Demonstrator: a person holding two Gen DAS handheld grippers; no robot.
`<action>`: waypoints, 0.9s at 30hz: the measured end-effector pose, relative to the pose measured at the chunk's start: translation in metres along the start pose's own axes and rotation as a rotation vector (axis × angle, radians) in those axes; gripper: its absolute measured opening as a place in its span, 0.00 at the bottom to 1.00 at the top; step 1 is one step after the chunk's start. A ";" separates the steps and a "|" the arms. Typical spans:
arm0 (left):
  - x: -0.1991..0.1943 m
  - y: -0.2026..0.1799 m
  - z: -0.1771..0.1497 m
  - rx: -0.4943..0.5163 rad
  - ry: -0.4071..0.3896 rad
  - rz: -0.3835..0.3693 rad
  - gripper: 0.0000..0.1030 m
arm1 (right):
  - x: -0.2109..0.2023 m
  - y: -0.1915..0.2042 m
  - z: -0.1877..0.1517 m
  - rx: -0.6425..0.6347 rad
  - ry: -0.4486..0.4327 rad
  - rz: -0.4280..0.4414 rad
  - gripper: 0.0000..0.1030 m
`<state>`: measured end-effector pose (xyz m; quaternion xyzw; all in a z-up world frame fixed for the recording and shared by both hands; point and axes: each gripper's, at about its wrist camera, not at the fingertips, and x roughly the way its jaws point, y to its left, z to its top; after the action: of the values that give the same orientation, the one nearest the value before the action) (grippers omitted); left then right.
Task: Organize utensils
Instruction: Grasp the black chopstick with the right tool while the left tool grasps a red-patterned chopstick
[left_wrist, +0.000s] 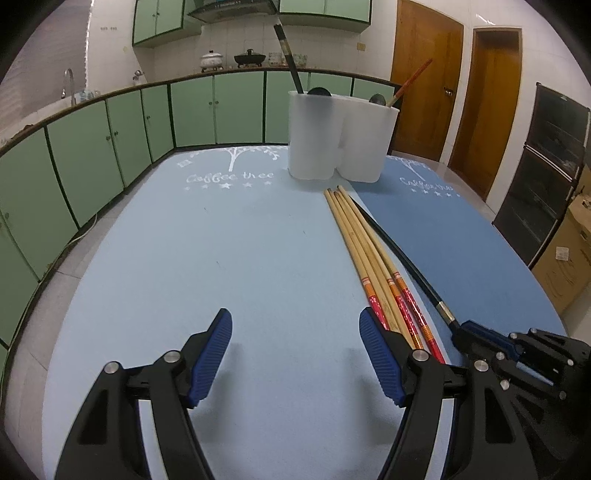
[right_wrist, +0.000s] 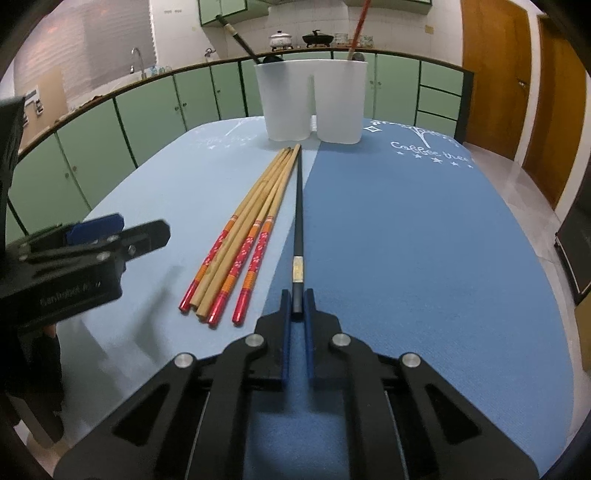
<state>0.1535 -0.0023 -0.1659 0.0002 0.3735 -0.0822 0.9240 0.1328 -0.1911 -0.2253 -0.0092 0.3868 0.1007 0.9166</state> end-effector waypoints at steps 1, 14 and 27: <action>0.000 0.000 -0.001 0.000 0.003 -0.003 0.68 | -0.001 -0.003 0.001 0.011 -0.004 -0.010 0.06; 0.012 -0.025 -0.011 0.058 0.093 -0.089 0.68 | 0.001 -0.028 0.004 0.086 -0.001 -0.028 0.06; 0.013 -0.030 -0.014 0.085 0.101 -0.029 0.66 | 0.002 -0.027 0.005 0.091 0.001 -0.027 0.06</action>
<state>0.1486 -0.0329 -0.1827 0.0380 0.4159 -0.1111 0.9018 0.1428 -0.2168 -0.2246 0.0271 0.3914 0.0707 0.9171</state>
